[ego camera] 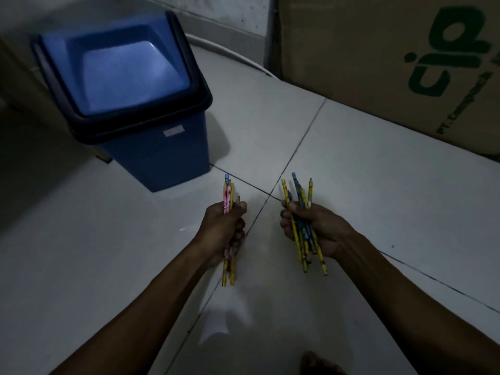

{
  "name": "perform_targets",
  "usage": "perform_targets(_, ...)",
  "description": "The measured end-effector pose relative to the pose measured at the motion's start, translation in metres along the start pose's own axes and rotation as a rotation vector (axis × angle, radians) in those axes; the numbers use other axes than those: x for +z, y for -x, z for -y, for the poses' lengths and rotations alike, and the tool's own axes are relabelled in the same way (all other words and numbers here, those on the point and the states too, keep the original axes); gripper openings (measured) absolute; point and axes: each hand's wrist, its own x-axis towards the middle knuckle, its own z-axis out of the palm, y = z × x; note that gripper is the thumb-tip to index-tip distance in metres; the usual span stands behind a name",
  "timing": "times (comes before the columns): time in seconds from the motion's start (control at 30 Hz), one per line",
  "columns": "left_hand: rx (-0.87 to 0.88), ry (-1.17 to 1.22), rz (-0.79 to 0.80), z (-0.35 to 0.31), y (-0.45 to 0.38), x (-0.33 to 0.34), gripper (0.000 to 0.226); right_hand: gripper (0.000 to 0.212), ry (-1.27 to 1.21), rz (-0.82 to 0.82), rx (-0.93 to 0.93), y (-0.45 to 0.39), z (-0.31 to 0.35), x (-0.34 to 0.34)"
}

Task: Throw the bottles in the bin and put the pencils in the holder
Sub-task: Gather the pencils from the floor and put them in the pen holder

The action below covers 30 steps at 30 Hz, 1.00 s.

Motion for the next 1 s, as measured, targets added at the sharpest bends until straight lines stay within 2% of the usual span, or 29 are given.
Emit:
perform_targets(0.1,0.009,-0.012,0.036,-0.014,-0.001,-0.007,0.017,0.011,-0.014,0.096,-0.018,-0.004,0.007,0.013)
perform_targets(0.2,0.032,-0.092,0.1,-0.036,-0.003,-0.012,0.034,0.005,-0.047,0.15,-0.054,-0.007,0.023,0.029)
perform_targets(0.4,0.005,-0.144,0.165,-0.095,0.006,-0.011,0.041,0.025,-0.008,0.204,-0.048,0.009,0.07,0.069)
perform_targets(0.5,-0.031,-0.169,0.167,-0.138,0.029,0.0,0.041,0.023,0.032,0.175,-0.068,0.038,0.095,0.103)
perform_targets(0.57,-0.043,-0.166,0.162,-0.169,0.05,0.008,0.038,0.029,0.072,0.103,-0.082,0.062,0.113,0.129)
perform_targets(0.73,-0.039,-0.115,0.124,-0.269,0.114,0.023,0.034,0.046,0.083,0.01,-0.035,0.134,0.175,0.205)
perform_targets(1.0,0.031,-0.023,0.052,-0.48,0.251,0.031,0.038,0.051,0.059,-0.012,0.011,0.269,0.295,0.36)
